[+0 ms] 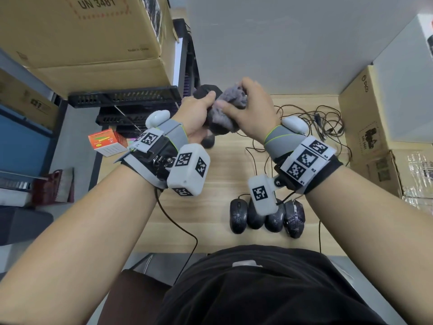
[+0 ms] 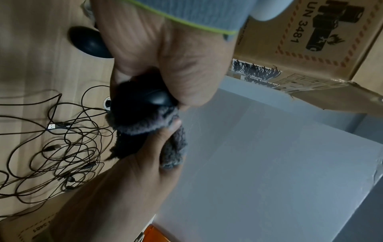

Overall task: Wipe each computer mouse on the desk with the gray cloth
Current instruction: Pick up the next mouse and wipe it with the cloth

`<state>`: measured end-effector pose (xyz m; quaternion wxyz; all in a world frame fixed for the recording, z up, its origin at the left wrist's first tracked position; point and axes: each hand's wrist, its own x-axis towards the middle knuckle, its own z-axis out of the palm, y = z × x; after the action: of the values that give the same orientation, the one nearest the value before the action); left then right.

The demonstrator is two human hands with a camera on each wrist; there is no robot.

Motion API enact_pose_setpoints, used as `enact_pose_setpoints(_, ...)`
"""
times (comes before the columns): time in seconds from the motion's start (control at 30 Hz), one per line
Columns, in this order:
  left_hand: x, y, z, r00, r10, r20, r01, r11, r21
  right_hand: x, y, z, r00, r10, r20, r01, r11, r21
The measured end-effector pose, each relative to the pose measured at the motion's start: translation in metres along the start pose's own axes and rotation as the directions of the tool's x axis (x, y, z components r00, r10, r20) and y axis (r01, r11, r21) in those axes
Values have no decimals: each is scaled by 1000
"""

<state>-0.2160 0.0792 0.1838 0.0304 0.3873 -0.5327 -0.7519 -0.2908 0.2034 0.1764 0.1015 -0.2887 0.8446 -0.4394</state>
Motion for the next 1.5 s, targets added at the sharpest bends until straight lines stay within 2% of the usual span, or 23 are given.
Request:
enact_pose_setpoints(0.07,-1,-2,-1,1000,-14,2,14,999,-51,1,6,-4,1000,8,27,-8,1000,-10)
enact_pose_setpoints(0.17,-4,-1,0,1000,-19,-13,18,997,-71,-4,5,-7,981,-103,167,113,992,-54)
enact_pose_setpoints(0.23,-5,-1,1,1000,-12,3,13,999,-44,-7,4,-7,972,-133,195,148,987,-64)
enact_pose_setpoints(0.3,-7,-2,0,999,-5,34,5,1000,21,-4,7,-7,980,-58,190,48,997,58)
enact_pose_setpoints(0.37,-9,-2,-3,995,5,97,-14,996,93,0,13,-8,980,81,184,-135,943,303)
enact_pose_setpoints(0.4,-9,-3,-3,993,6,121,-22,991,133,2,17,-9,980,127,150,-175,911,372)
enact_pose_setpoints(0.47,-12,-7,-3,989,-8,148,-22,980,198,8,22,-13,986,161,50,-168,917,362)
enact_pose_setpoints(0.53,-14,-12,0,987,-23,161,-14,975,223,13,23,-18,985,169,28,-169,926,339)
enact_pose_setpoints(0.6,-16,-15,2,986,-14,167,-24,973,228,13,20,-20,987,127,102,-154,930,333)
enact_pose_setpoints(0.7,-13,-11,0,988,-4,155,-31,974,224,6,12,-17,964,38,262,-75,988,134)
enact_pose_setpoints(0.77,-12,-7,-1,988,15,152,-53,967,248,6,11,-17,963,75,258,-142,957,252)
enact_pose_setpoints(0.83,-13,-8,0,989,26,148,-64,964,256,9,16,-19,978,141,155,-193,896,400)
enact_pose_setpoints(0.87,-13,-10,1,988,24,150,-61,967,249,12,20,-19,980,166,107,-196,889,415)
enact_pose_setpoints(1.03,-14,-22,-3,970,45,239,-94,976,198,20,25,-18,978,210,24,-211,967,141)
enact_pose_setpoints(1.07,-15,-24,-4,962,53,266,-108,975,195,22,26,-17,979,201,42,-204,969,136)
enact_pose_setpoints(1.13,-14,-23,-6,952,56,301,-130,965,230,20,23,-18,974,130,186,-164,970,178)
enact_pose_setpoints(1.2,-13,-20,-6,952,62,301,-153,945,289,17,20,-16,956,44,291,-75,992,98)
enact_pose_setpoints(1.27,-12,-19,-6,948,79,308,-184,926,329,17,16,-15,958,21,285,-47,995,84)
enact_pose_setpoints(1.33,-11,-19,-4,944,81,321,-200,912,357,23,17,-14,981,81,179,-114,976,185)
enact_pose_setpoints(1.4,-9,-22,-2,940,73,333,-198,913,357,27,20,-15,990,105,97,-121,978,170)
enact_pose_setpoints(1.5,-6,-28,-3,941,95,325,-200,930,308,21,17,-16,969,52,242,-62,998,32)
